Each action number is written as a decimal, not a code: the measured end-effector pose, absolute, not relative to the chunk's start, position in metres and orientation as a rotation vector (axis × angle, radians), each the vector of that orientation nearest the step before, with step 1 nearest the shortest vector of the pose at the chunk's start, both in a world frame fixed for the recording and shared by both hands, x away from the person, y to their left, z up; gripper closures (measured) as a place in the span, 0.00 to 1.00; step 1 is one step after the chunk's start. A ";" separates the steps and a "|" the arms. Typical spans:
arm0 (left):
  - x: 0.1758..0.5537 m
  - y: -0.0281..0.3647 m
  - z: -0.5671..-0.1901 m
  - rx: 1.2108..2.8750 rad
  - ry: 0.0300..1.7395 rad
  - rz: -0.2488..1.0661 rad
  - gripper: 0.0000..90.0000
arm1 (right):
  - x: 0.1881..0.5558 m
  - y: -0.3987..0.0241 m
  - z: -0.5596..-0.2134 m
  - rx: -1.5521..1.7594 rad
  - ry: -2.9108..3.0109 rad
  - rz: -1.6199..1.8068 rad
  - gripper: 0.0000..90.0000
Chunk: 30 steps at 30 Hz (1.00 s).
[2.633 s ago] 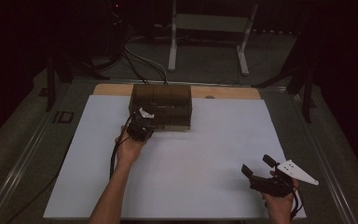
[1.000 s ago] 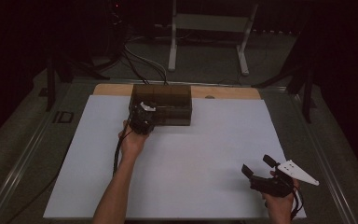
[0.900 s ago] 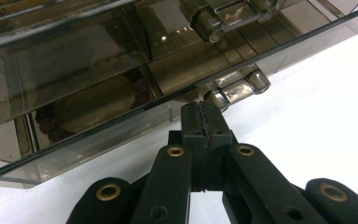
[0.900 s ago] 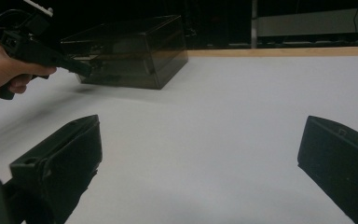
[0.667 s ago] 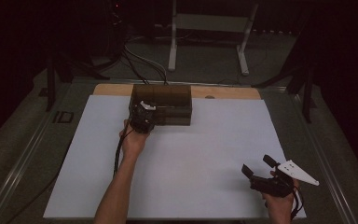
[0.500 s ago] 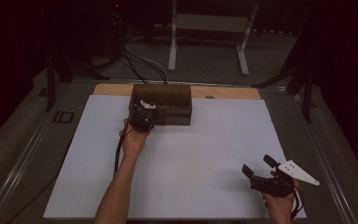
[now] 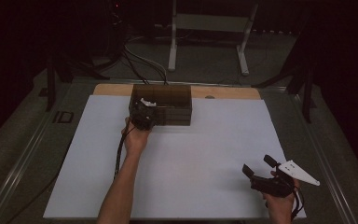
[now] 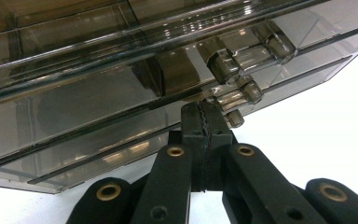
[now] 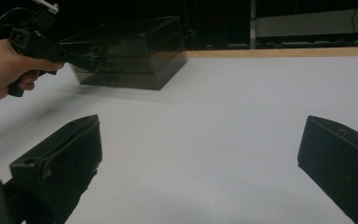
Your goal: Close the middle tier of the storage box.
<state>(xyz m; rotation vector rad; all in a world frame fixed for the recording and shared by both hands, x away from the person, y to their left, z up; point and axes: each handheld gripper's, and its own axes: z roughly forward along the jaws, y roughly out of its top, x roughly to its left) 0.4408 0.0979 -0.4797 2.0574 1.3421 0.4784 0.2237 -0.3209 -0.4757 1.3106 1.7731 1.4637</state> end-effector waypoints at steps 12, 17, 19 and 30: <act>0.440 0.098 -0.480 2.050 1.348 0.475 1.00 | 0.224 -0.320 -0.476 1.310 1.777 1.463 0.00; 0.434 0.102 -0.478 2.061 1.314 0.470 0.97 | 0.224 -0.321 -0.476 1.313 1.773 1.464 0.00; 0.432 0.103 -0.476 2.056 1.305 0.468 0.93 | 0.224 -0.321 -0.476 1.314 1.773 1.464 0.00; 0.411 0.124 -0.461 2.016 1.211 0.442 0.63 | 0.224 -0.319 -0.476 1.309 1.783 1.460 0.00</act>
